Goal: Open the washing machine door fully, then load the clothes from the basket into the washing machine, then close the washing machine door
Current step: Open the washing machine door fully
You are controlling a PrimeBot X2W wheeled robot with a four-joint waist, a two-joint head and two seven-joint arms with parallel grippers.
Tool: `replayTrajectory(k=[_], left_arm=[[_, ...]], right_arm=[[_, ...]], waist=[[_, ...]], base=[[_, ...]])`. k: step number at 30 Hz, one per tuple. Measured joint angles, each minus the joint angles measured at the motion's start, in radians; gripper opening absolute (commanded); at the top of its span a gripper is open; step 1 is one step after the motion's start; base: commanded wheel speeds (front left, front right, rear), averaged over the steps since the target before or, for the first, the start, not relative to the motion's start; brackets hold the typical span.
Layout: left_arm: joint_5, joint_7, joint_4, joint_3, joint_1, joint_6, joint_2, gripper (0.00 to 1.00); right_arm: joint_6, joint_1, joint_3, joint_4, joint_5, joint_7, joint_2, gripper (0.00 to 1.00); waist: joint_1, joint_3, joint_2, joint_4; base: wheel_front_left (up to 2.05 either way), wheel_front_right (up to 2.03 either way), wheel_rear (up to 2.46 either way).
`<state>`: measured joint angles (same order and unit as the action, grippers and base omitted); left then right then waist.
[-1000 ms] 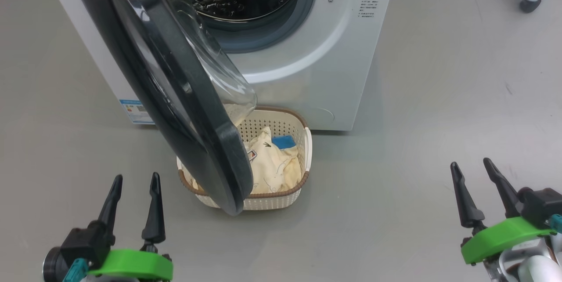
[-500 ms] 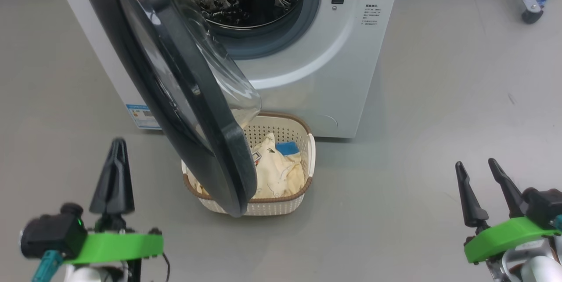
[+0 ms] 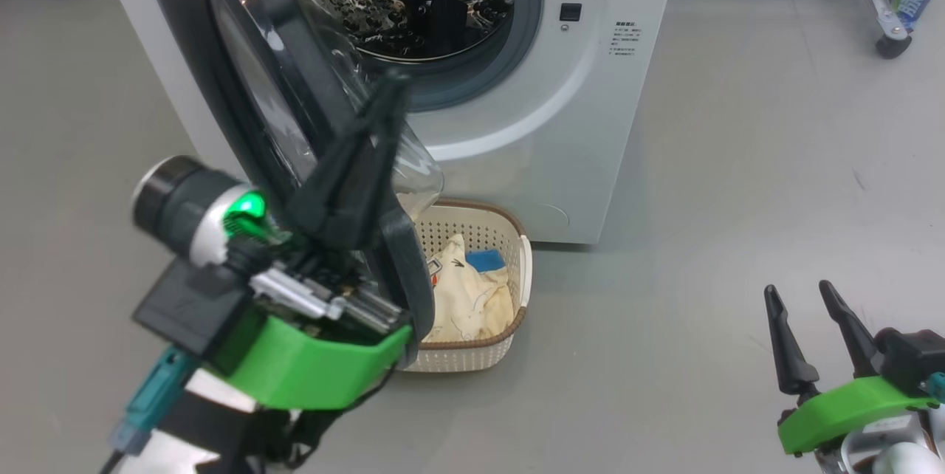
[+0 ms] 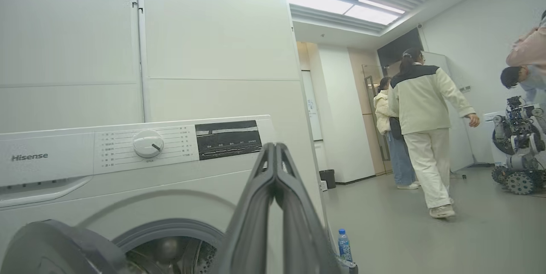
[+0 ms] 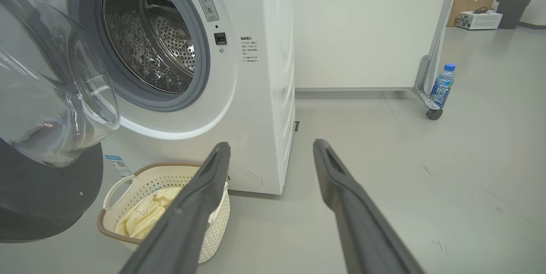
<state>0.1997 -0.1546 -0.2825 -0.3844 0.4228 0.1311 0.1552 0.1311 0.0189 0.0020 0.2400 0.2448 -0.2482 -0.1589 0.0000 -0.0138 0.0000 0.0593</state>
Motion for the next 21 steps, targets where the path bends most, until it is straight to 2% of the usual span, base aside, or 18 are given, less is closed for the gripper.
replayTrajectory(k=[8,15,21], left_arm=[[0.048,0.009,0.011,-0.207,0.086,0.0,-0.055,0.0],[0.084,-0.026,0.054,-0.402,0.085,0.0,-0.07,0.0],[0.093,-0.067,0.122,-0.488,0.06,0.0,-0.07,0.0]], right_arm=[[0.0,-0.002,0.001,0.005,0.0,0.0,0.001,1.0],[0.0,-0.004,0.003,0.02,0.002,0.0,0.001,1.0],[0.0,-0.006,0.015,0.026,0.011,0.0,0.0,1.0]], waist=[[0.0,-0.009,0.0,-0.012],[0.0,-0.022,0.0,-0.009],[0.0,-0.035,0.0,-0.004]], base=[[0.0,0.0,0.0],[0.0,0.0,0.0],[0.0,0.0,0.0]])
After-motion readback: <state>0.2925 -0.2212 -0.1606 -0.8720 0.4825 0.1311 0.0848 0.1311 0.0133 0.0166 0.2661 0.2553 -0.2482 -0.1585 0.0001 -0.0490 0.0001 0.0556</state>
